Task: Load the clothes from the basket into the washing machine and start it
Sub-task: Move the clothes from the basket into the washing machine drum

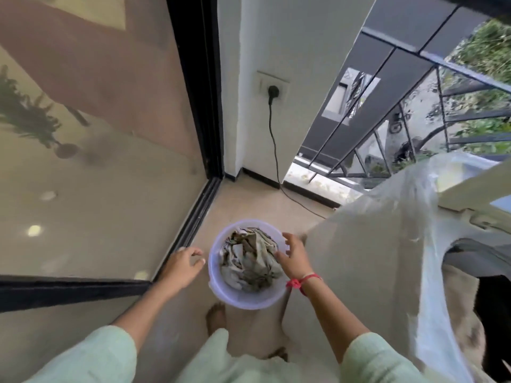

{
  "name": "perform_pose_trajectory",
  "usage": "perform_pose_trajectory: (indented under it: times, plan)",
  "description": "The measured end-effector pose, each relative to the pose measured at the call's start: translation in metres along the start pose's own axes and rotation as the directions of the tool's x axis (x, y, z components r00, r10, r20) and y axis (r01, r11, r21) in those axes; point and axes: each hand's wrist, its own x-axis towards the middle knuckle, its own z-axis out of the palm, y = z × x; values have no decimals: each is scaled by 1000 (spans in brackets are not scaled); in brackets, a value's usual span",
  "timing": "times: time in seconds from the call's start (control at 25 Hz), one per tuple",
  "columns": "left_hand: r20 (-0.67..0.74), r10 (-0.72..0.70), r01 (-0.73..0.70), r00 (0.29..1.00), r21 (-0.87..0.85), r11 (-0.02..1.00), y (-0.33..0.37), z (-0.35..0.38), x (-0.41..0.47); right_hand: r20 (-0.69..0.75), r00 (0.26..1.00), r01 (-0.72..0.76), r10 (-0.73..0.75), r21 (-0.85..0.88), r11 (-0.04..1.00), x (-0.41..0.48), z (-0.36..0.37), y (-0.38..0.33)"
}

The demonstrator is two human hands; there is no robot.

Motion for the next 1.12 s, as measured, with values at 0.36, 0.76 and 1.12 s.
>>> perform_pose_trajectory:
  times: [0.36, 0.76, 1.12]
  plan:
    - [259, 8, -27, 966, 72, 997, -20, 90, 120, 60, 992, -82, 111, -361, 929, 120, 64, 85]
    - [416, 249, -413, 875, 369, 833, -56, 260, 250, 138, 987, -11, 88, -484, 875, 295, 179, 216]
    - [507, 180, -398, 843, 364, 842, -53, 243, 233, 102, 994, -5, 45, -357, 934, 214, 189, 198]
